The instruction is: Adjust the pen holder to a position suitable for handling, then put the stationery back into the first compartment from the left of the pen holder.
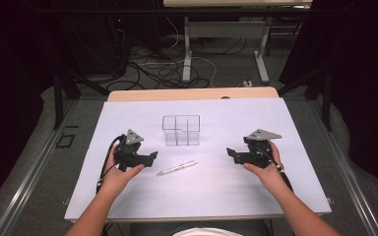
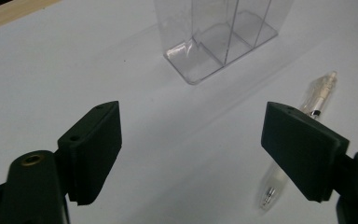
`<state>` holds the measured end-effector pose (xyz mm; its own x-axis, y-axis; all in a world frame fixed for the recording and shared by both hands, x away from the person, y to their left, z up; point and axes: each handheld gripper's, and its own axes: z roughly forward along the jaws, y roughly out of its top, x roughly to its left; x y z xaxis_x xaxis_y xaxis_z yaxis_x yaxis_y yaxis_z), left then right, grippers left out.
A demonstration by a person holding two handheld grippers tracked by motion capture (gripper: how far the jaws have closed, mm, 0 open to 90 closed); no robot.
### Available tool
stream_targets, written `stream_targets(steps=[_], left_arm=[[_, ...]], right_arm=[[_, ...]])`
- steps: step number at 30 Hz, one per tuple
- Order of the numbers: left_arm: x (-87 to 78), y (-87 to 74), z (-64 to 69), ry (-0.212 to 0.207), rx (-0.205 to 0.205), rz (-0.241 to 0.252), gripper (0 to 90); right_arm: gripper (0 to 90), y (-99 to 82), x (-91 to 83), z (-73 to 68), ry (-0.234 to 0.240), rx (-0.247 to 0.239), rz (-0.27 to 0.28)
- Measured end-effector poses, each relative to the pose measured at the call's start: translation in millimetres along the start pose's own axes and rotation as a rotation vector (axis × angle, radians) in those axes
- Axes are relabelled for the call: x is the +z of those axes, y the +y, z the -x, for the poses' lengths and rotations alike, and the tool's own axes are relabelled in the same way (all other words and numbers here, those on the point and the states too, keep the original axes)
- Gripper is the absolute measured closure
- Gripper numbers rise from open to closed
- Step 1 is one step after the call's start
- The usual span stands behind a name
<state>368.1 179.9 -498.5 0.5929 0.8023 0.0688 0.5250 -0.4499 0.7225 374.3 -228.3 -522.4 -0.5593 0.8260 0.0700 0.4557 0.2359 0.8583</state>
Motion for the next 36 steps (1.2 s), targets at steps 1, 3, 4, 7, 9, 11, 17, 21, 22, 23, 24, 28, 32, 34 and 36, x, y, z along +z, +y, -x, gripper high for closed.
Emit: stream_targets(steps=[1,3,4,7,9,11,17,21,22,23,24,28,32,34,36], left_arm=[[0.3,0.5,2.2,0.001,0.015,-0.008,22.8],[2.0,1.1,6.3,-0.008,0.042,-0.02,24.3],[2.2,1.3,8.4,-0.007,0.053,-0.036,24.4],[3.1,2.3,13.2,-0.038,0.066,-0.042,27.1],[3.0,4.7,15.1,-0.068,0.072,-0.047,30.7],[3.4,7.6,17.3,-0.089,0.087,-0.055,33.3],[11.5,16.2,25.2,-0.114,0.134,-0.096,35.3],[16.8,22.4,30.7,-0.131,0.177,-0.131,38.8],[18.1,23.8,32.4,-0.13,0.186,-0.136,39.5],[19.3,25.4,33.5,-0.131,0.205,-0.148,40.1],[20.3,26.6,34.8,-0.125,0.22,-0.155,40.8],[25.6,31.1,37.1,-0.12,0.246,-0.168,41.3],[28.8,35.4,40.9,-0.14,0.266,-0.186,43.7],[30.2,36.5,44.2,-0.15,0.287,-0.206,43.9],[31.0,36.8,47.3,-0.158,0.304,-0.226,45.9]], right_arm=[[17.1,0.0,-0.2,-0.4,0.0,0.003,-0.005],[17.1,0.0,0.1,-0.2,0.001,0.0,-0.004],[17.1,0.1,0.1,0.0,0.0,0.001,-0.004],[17.1,-0.4,0.9,1.7,0.0,-0.002,-0.002],[17.1,-1.1,1.2,1.7,0.003,0.006,-0.006],[17.1,-2.0,1.8,1.9,0.003,0.008,-0.015],[17.1,-2.3,1.7,1.7,0.002,0.016,-0.015],[17.1,-2.7,1.5,3.0,0.001,0.018,-0.015],[17.1,-2.9,1.5,3.6,0.0,0.016,-0.015],[17.1,-3.0,1.2,4.3,-0.003,0.013,-0.018],[17.1,-3.0,0.6,4.8,-0.006,0.021,-0.016],[17.1,-3.5,0.7,5.2,-0.002,0.029,-0.018],[17.1,-4.0,1.5,5.6,0.0,0.022,-0.023],[17.1,-4.5,2.2,5.6,-0.001,0.019,-0.023],[17.1,-4.9,2.4,5.0,0.003,0.023,-0.026]])
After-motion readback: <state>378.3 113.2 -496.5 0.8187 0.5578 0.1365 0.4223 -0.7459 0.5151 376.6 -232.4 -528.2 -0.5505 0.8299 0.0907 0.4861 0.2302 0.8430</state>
